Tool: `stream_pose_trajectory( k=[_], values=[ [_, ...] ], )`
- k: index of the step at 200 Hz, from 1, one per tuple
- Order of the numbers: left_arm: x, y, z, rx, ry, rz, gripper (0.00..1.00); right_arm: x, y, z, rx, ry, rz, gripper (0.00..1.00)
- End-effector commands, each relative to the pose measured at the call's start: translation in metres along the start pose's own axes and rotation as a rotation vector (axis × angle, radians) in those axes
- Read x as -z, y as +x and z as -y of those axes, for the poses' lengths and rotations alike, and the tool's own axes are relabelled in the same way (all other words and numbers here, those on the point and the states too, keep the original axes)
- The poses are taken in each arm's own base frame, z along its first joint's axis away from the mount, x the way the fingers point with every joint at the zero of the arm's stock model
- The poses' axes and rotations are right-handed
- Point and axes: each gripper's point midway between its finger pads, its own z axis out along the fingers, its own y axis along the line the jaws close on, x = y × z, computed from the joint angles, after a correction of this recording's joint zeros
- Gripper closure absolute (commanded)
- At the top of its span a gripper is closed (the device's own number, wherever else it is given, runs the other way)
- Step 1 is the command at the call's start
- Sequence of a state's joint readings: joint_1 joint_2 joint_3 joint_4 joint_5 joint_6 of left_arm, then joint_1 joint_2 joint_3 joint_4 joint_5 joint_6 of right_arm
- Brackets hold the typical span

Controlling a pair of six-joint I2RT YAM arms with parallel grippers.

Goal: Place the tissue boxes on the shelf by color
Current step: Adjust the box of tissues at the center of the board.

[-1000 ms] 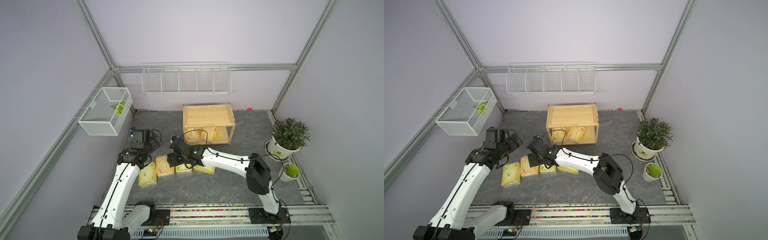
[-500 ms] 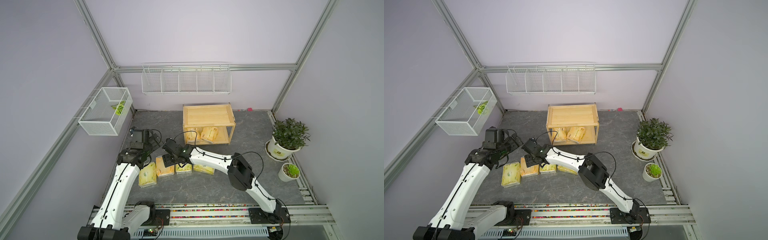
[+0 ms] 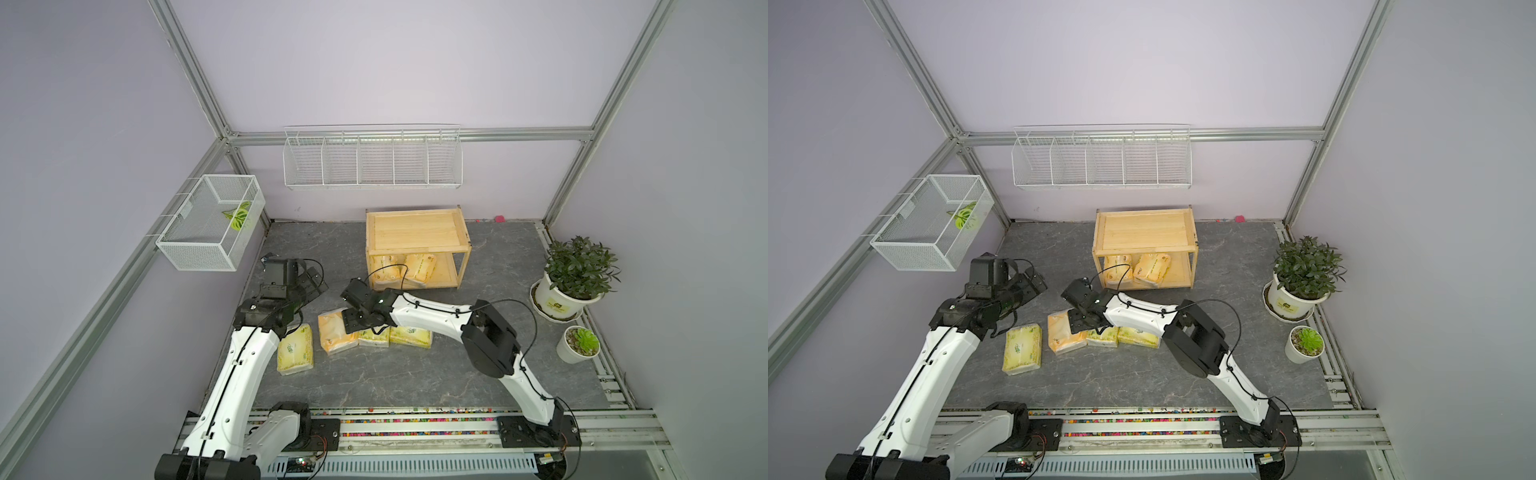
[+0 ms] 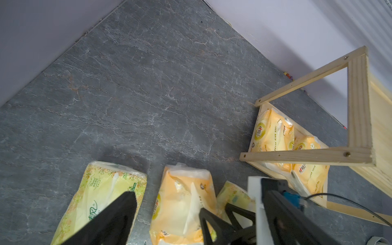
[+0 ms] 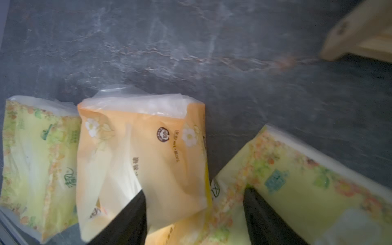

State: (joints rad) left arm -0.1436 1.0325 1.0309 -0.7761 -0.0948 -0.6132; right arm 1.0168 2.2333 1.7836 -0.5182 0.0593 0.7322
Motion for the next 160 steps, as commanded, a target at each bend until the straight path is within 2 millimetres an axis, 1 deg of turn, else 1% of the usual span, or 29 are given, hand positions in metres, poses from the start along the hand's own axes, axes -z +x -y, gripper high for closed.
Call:
stream_pose_trajectory(
  k=[1, 16, 42, 47, 62, 73, 87, 113, 138, 160],
  values=[
    [-0.003, 0.006, -0.001, -0.014, 0.010, -0.023, 0.00, 0.013, -0.004, 0.049, -0.087, 0.075, 0.013, 0.27],
    [-0.006, 0.012, -0.002, -0.016, 0.015, -0.044, 0.00, 0.024, -0.001, 0.067, -0.103, 0.087, 0.019, 0.27],
    [-0.011, 0.023, -0.004, -0.028, 0.022, -0.077, 0.00, 0.043, 0.011, 0.096, -0.110, 0.121, 0.025, 0.27],
    [-0.013, 0.026, -0.004, -0.031, 0.024, -0.084, 0.00, 0.048, 0.010, 0.098, -0.112, 0.119, 0.035, 0.27],
    [-0.017, 0.032, -0.004, -0.032, 0.034, -0.105, 0.00, 0.059, 0.018, 0.110, -0.115, 0.130, 0.041, 0.27],
    [-0.020, 0.037, -0.002, -0.035, 0.055, -0.123, 0.00, 0.067, 0.021, 0.113, -0.115, 0.116, 0.051, 0.27],
    [-0.023, 0.043, 0.005, -0.036, 0.098, -0.147, 0.00, 0.076, 0.022, 0.104, -0.107, 0.057, 0.051, 0.26],
    [-0.027, 0.050, 0.020, -0.060, 0.154, -0.173, 0.00, 0.088, 0.021, 0.076, -0.089, -0.071, 0.035, 0.26],
    [-0.028, 0.052, 0.032, -0.093, 0.173, -0.175, 0.00, 0.087, 0.028, 0.054, -0.045, -0.117, 0.002, 0.27],
    [-0.032, 0.055, 0.040, -0.107, 0.181, -0.189, 0.00, 0.079, 0.036, 0.047, -0.026, -0.108, -0.013, 0.27]
  ],
)
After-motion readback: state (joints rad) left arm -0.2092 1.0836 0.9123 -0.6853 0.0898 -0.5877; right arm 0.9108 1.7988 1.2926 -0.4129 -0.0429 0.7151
